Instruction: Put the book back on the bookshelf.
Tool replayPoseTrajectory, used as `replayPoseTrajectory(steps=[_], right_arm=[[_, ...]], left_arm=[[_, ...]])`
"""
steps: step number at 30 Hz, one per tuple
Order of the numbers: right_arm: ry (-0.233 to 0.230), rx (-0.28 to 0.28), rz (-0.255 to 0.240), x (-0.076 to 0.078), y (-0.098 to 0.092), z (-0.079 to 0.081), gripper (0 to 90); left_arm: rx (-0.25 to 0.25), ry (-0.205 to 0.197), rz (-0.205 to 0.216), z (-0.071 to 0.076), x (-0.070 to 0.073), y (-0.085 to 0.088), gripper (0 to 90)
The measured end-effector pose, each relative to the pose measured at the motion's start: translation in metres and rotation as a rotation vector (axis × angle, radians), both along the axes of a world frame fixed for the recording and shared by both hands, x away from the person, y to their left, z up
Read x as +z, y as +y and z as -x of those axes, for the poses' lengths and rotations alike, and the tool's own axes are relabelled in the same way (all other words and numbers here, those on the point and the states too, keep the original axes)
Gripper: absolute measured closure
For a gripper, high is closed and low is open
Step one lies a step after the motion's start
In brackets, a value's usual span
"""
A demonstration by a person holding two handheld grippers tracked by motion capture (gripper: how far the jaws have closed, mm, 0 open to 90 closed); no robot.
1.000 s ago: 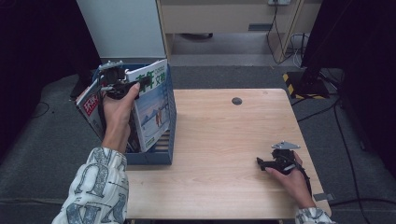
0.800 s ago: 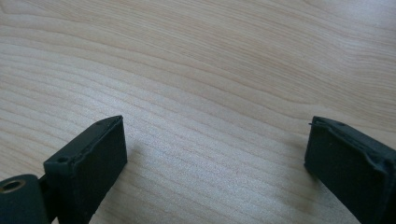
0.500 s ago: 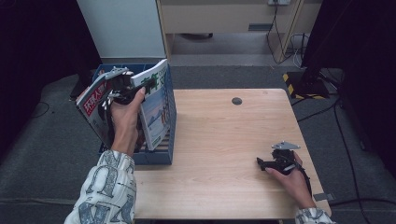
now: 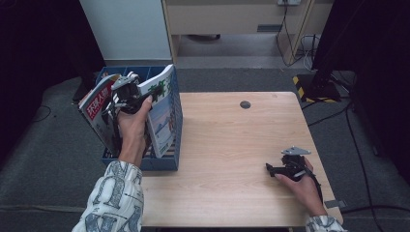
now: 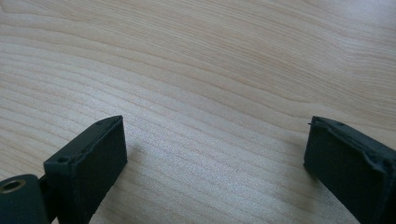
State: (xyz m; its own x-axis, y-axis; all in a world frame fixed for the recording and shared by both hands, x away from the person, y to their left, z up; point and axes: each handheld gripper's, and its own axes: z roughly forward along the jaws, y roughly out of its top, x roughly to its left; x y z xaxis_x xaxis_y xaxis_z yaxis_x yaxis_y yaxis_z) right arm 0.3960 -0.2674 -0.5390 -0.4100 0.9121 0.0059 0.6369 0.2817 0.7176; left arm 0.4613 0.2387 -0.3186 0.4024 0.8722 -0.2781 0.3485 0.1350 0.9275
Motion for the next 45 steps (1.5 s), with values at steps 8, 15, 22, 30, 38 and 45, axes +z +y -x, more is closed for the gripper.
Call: replayPoseTrajectory(steps=[8,15,22,30,38,45], right_arm=[[0.002,-0.002,-0.001,0.0,0.0,0.0,6.0],[0.002,0.0,0.002,0.0,0.0,0.0,6.0],[0.003,0.0,0.002,0.0,0.0,0.0,6.0],[0.004,0.001,0.002,0.0,0.0,0.0,6.0],[0.005,0.001,0.001,0.0,0.0,0.0,6.0],[0.005,0.001,0.001,0.0,0.0,0.0,6.0]], left_arm=[[0.005,0.004,-0.004,0.002,-0.016,0.002,72.7],[0.001,0.017,0.005,0.0,-0.027,0.0,72.5],[0.017,0.025,0.0,0.002,-0.026,0.002,72.5],[0.023,0.062,-0.028,0.009,-0.023,0.005,72.1],[0.033,0.107,-0.06,0.017,-0.019,0.013,71.8],[0.028,0.126,-0.081,0.02,-0.017,0.013,71.7]])
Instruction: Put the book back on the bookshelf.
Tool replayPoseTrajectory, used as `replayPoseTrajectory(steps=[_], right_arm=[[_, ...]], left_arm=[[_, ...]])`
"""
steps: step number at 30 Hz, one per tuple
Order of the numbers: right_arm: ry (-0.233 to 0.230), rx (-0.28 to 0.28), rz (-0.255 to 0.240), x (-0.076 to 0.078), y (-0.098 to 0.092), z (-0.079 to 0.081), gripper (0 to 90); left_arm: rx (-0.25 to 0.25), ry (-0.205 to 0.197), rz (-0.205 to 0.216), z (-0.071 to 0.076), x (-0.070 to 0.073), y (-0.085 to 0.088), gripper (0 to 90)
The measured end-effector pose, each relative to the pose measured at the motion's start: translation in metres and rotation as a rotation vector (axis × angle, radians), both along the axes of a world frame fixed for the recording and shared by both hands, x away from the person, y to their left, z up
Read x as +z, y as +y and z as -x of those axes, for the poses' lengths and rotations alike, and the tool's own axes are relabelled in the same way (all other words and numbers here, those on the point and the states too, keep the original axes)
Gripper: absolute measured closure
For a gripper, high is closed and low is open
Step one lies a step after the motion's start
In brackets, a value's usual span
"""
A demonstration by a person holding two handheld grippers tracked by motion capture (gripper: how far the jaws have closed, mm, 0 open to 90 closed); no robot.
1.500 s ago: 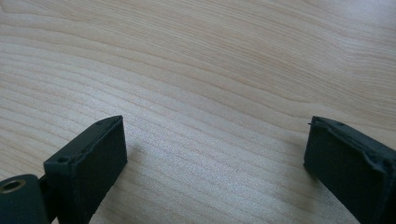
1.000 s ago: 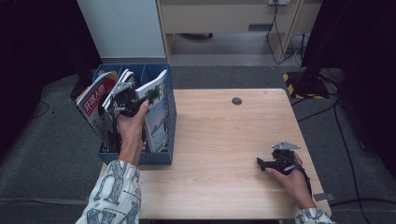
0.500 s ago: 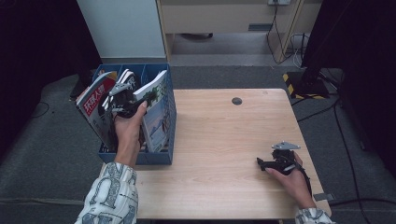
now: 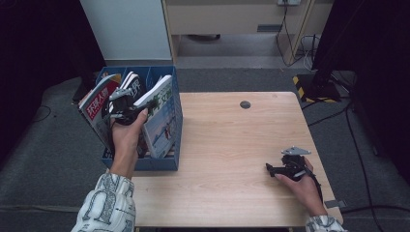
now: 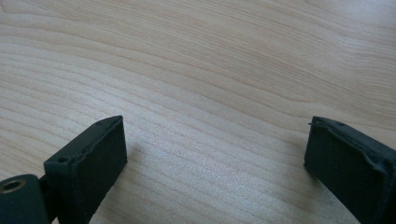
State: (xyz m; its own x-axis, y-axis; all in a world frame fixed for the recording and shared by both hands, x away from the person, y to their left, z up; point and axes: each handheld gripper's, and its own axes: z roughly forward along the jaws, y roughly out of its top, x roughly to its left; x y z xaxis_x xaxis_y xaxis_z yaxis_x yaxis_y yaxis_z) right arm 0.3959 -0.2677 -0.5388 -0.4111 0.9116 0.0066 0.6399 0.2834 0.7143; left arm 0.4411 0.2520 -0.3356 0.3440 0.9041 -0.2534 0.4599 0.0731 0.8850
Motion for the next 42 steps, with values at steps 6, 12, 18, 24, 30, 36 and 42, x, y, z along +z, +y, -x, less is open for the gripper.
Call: replayPoseTrajectory(steps=[6,12,18,24,30,36,42], right_arm=[[0.001,-0.001,-0.002,0.0,0.0,0.0,5.9],[0.001,0.0,-0.003,0.0,0.0,0.0,5.9],[0.001,0.0,-0.003,0.0,0.0,0.0,5.9],[0.001,0.0,-0.003,0.0,0.0,0.0,5.8],[0.001,0.0,-0.003,0.0,0.0,0.0,5.8],[0.001,0.0,-0.003,0.0,0.0,0.0,5.8],[0.001,-0.001,-0.005,0.0,0.0,0.0,5.8]], left_arm=[[0.001,0.019,-0.009,0.002,0.002,0.002,71.4],[0.0,0.027,-0.004,0.005,0.001,0.004,70.8],[0.005,0.053,0.003,0.007,0.001,0.01,70.8],[0.018,0.071,0.034,0.01,-0.004,0.022,71.5],[0.012,0.072,0.037,0.01,-0.004,0.023,71.3],[0.002,0.086,0.04,0.009,-0.002,0.024,70.3],[-0.014,0.075,0.069,0.007,0.007,0.027,66.4]])
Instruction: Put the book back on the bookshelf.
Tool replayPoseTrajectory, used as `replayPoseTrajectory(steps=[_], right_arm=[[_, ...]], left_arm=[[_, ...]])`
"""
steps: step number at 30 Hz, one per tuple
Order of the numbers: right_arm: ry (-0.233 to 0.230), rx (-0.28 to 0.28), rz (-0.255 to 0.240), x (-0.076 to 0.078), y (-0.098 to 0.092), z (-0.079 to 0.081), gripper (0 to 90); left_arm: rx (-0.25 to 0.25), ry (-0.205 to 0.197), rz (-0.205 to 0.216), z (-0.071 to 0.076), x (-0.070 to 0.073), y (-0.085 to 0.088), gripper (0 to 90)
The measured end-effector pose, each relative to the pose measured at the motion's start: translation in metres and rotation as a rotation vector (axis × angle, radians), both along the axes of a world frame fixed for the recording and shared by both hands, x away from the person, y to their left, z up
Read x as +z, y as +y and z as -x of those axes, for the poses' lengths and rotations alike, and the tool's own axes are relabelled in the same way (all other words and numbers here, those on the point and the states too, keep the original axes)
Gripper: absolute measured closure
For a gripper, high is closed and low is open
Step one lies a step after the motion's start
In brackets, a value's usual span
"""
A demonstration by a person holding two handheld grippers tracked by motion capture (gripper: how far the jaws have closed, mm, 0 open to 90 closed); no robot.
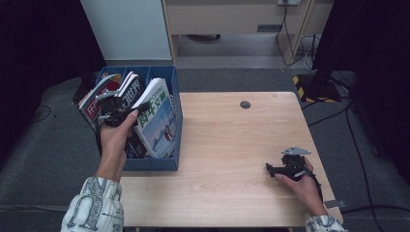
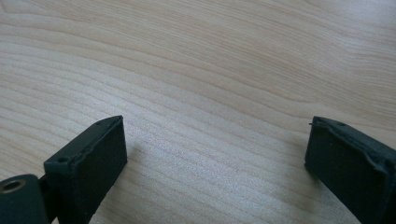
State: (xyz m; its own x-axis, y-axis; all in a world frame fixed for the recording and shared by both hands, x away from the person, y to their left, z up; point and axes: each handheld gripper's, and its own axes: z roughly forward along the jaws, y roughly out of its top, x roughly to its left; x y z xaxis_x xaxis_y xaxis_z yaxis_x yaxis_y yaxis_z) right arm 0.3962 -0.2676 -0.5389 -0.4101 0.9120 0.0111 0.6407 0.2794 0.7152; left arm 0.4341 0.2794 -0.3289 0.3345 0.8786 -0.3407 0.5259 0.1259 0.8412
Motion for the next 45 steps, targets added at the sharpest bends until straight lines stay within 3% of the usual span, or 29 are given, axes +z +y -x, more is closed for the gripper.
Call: replayPoseTrajectory(steps=[5,13,18,25,26,30,39,45], right_arm=[[0.001,-0.001,-0.001,0.0,0.0,0.0,5.8],[-0.002,0.001,0.0,0.0,0.0,0.0,5.8],[-0.002,0.002,0.0,0.0,0.0,0.0,5.7],[-0.003,0.002,0.001,0.0,0.0,0.0,5.7],[-0.002,0.002,0.0,0.0,0.0,0.0,5.7],[-0.002,0.003,0.0,0.0,0.0,0.0,5.7],[-0.003,0.004,0.0,0.0,0.0,0.0,5.7],[-0.002,0.004,0.0,0.0,0.0,0.0,5.7]], left_arm=[[-0.011,0.018,-0.03,-0.005,0.01,0.001,61.6],[-0.033,0.041,-0.063,-0.008,0.011,0.0,60.7],[-0.069,0.073,-0.106,-0.011,0.013,-0.001,59.2],[-0.092,0.107,-0.092,-0.014,0.012,-0.001,61.2],[-0.09,0.11,-0.099,-0.013,0.012,-0.002,66.3],[-0.08,0.112,-0.14,-0.012,0.014,-0.007,71.9],[-0.055,0.103,-0.139,-0.01,0.014,-0.008,73.1],[-0.058,0.098,-0.166,-0.012,0.02,-0.014,73.3]])
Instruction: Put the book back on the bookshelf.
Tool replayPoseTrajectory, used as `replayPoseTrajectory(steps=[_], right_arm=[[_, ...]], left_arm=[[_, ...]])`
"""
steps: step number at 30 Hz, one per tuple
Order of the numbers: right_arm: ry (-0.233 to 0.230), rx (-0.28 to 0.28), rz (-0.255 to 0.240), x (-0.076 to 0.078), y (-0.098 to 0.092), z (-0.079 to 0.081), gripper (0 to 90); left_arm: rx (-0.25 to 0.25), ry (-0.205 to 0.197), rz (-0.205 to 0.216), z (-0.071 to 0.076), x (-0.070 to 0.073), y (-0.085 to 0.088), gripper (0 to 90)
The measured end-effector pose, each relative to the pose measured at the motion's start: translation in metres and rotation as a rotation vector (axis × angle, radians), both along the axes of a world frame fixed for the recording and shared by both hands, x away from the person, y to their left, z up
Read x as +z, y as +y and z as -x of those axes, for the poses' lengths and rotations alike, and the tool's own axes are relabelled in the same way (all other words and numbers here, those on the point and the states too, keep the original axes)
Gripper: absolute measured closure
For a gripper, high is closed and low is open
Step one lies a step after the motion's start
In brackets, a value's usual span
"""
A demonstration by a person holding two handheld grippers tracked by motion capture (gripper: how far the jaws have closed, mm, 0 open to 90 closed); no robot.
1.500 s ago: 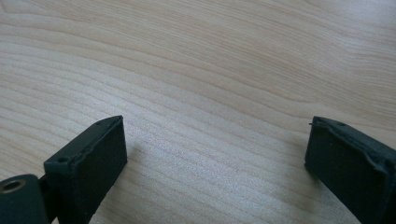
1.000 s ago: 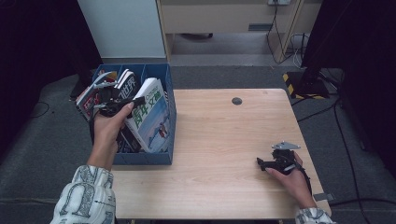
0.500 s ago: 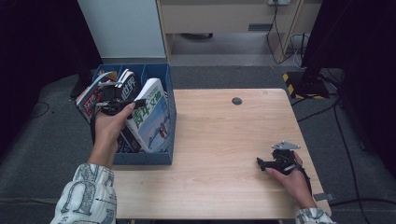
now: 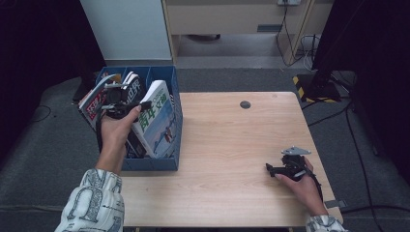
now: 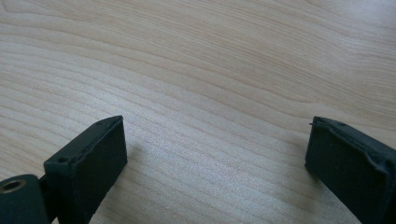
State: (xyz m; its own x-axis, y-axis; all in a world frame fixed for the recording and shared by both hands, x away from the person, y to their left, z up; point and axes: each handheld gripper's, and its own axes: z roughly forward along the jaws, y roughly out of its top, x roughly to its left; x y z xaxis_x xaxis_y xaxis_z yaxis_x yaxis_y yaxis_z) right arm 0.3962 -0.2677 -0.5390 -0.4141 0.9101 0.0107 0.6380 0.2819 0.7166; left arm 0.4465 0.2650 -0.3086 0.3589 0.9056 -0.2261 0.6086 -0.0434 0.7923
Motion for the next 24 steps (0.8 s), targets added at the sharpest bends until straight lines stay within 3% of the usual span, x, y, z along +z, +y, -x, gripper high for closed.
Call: replayPoseTrajectory(steps=[3,8,12,19,24], right_arm=[[-0.002,0.002,0.002,0.0,0.0,0.0,5.7],[-0.002,0.002,0.002,0.0,0.0,0.0,5.7],[-0.001,0.009,0.004,0.0,-0.001,0.0,5.7],[-0.002,0.01,0.004,0.0,-0.001,0.001,5.7],[-0.001,0.007,0.001,0.0,0.0,0.001,5.6]], left_arm=[[0.005,-0.016,-0.024,0.0,0.006,-0.002,73.3],[0.041,-0.028,-0.012,-0.008,0.012,0.0,73.2],[0.055,-0.031,-0.021,-0.016,0.01,-0.002,73.2],[0.084,-0.027,0.007,-0.033,0.001,-0.004,73.1],[0.087,-0.024,-0.007,-0.04,-0.002,-0.006,73.1]])
